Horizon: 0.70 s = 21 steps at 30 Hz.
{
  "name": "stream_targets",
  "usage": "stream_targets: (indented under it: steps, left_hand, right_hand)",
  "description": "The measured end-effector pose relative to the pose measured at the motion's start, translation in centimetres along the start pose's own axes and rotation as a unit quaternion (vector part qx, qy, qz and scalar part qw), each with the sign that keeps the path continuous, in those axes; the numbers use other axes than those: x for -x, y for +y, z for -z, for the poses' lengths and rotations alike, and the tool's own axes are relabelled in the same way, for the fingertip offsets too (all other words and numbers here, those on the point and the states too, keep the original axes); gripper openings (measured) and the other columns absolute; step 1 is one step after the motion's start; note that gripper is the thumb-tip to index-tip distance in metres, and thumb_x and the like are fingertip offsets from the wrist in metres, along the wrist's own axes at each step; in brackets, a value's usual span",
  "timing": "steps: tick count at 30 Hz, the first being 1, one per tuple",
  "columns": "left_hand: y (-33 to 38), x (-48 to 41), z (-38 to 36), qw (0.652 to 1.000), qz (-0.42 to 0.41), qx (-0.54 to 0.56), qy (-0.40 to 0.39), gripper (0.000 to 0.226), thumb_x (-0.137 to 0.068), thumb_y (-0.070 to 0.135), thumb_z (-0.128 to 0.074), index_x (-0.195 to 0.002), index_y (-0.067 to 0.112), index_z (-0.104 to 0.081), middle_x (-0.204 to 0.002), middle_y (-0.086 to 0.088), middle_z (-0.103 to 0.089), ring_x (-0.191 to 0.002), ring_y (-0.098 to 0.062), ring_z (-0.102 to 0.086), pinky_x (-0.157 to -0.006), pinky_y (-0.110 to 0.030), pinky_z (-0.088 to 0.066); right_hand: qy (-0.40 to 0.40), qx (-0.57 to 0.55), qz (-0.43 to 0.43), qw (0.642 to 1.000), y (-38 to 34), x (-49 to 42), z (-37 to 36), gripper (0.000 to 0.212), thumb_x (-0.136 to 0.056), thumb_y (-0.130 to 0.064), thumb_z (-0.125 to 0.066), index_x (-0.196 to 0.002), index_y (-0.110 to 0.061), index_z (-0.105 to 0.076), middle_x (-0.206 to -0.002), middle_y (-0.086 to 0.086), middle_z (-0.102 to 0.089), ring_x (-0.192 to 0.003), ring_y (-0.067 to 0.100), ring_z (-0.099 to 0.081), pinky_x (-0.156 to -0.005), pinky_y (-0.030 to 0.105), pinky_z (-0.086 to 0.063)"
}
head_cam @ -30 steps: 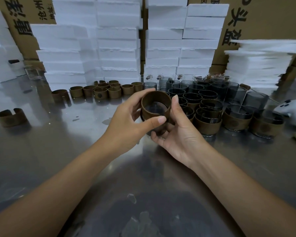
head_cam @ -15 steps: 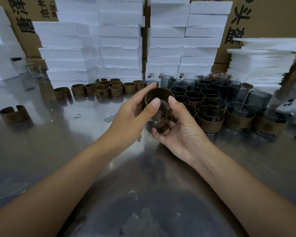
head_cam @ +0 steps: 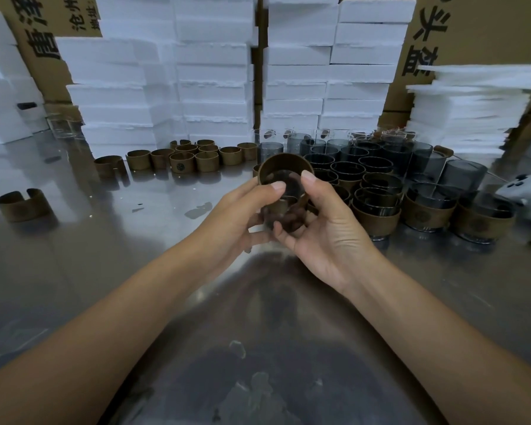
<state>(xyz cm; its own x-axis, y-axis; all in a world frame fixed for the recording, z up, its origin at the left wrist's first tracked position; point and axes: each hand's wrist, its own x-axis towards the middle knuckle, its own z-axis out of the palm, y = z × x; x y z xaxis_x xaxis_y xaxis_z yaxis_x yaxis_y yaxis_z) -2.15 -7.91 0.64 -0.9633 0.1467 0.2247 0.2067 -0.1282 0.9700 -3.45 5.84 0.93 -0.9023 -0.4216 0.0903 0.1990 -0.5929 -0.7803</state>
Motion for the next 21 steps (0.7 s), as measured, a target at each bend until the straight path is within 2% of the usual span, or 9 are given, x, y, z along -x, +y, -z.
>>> stream_targets:
  steps: [5, 9, 13, 17, 21]
  left_hand:
    - [-0.31, -0.18, 0.06, 0.999, -0.009, -0.013, 0.037, 0.027, -0.065, 0.046, -0.063, -0.085, 0.034, -0.075, -0.089, 0.005, -0.074, -0.082, -0.011, -0.070, -0.070, -0.030, -0.056]
    - [-0.20, -0.13, 0.01, 0.998, -0.013, -0.015, 0.061, 0.028, -0.065, 0.048, -0.063, -0.083, 0.031, -0.076, -0.090, 0.002, -0.074, -0.084, -0.015, -0.071, -0.070, -0.033, -0.057]
    - [0.05, 0.05, -0.15, 0.997, -0.012, -0.019, 0.076, 0.023, -0.077, 0.043, -0.058, -0.083, 0.030, -0.076, -0.089, 0.000, -0.074, -0.084, -0.017, -0.071, -0.067, -0.032, -0.056]
    - [0.20, 0.14, -0.45, 0.995, -0.013, -0.019, 0.101, 0.026, -0.089, 0.039, -0.055, -0.084, 0.024, -0.075, -0.085, 0.000, -0.074, -0.080, -0.017, -0.072, -0.062, -0.030, -0.056]
    - [0.26, 0.19, -0.56, 0.994, -0.019, -0.015, 0.108, 0.031, -0.097, 0.036, -0.049, -0.085, 0.024, -0.074, -0.088, 0.001, -0.075, -0.079, -0.018, -0.072, -0.062, -0.031, -0.057]
  right_hand:
    - [-0.010, 0.006, 0.006, 1.000, 0.06, -0.11, 0.19, 0.011, -0.064, -0.033, -0.070, -0.070, -0.028, -0.077, -0.078, -0.003, -0.073, -0.072, 0.011, -0.070, -0.067, 0.023, -0.056]
    - [-0.008, 0.011, 0.007, 1.000, 0.11, -0.23, 0.27, 0.012, -0.063, -0.034, -0.071, -0.071, -0.027, -0.077, -0.080, 0.001, -0.074, -0.073, 0.013, -0.071, -0.067, 0.023, -0.056]
    - [0.000, 0.007, 0.001, 1.000, 0.05, -0.24, 0.24, 0.013, -0.061, -0.033, -0.071, -0.069, -0.025, -0.077, -0.079, 0.005, -0.073, -0.072, 0.016, -0.071, -0.064, 0.025, -0.057]
    - [0.018, 0.005, -0.006, 1.000, 0.13, -0.28, 0.28, 0.027, -0.056, -0.034, -0.071, -0.079, -0.020, -0.074, -0.080, 0.008, -0.073, -0.070, 0.018, -0.071, -0.060, 0.027, -0.056]
    - [0.026, 0.002, -0.007, 1.000, 0.17, -0.39, 0.35, 0.017, -0.057, -0.033, -0.072, -0.069, -0.021, -0.076, -0.081, 0.009, -0.074, -0.070, 0.019, -0.071, -0.058, 0.028, -0.056]
